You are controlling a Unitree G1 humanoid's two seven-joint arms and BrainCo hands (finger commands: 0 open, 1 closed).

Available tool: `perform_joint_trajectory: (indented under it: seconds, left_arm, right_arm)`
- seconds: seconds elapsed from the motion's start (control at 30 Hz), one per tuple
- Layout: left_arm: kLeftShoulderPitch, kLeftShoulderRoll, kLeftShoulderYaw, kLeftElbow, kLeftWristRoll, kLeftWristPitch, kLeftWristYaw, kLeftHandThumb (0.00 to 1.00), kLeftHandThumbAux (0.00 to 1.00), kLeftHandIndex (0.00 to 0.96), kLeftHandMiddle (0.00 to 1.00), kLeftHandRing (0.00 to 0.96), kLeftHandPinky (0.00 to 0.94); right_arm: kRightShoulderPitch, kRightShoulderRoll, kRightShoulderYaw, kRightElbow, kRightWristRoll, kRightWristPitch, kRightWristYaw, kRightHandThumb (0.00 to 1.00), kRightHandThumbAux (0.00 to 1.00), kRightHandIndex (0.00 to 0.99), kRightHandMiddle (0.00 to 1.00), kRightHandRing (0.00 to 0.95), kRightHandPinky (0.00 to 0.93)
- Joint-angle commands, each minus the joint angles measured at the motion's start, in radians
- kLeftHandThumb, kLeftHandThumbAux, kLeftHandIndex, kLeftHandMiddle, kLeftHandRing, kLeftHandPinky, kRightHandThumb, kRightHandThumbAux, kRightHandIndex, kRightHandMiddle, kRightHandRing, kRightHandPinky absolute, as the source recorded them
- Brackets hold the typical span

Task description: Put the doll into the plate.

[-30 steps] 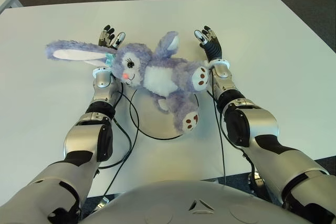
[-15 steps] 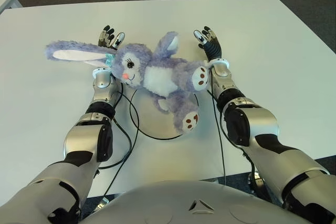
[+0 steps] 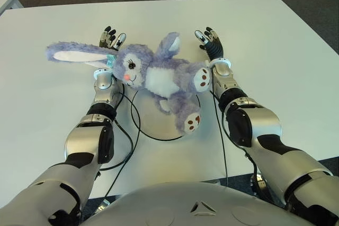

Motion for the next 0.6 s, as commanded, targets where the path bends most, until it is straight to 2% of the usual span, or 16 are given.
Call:
perform_joint_trajectory:
  seconds: [0.03,0.6]
  left_arm:
    - [0.081,-0.028,0.005,0.047,-0.002,0.031,-0.002,0.000,0.504,0.046,0.123,0.062,0.000]
    - [0.086,-0.025,0.006,0.047,-0.003,0.029,-0.006,0.000,0.493,0.041,0.116,0.057,0.000]
  right_arm:
    - [0.053,0.015,-0.005,0.036,0.000,0.071,-0.009,0.000,0.538,0.000,0.000,0.000,0.000]
    - [0.063,0.025,-0.021,0.036,0.006,0.092,-0.032,0.000,0.566,0.000,0.000,0.000,0.000]
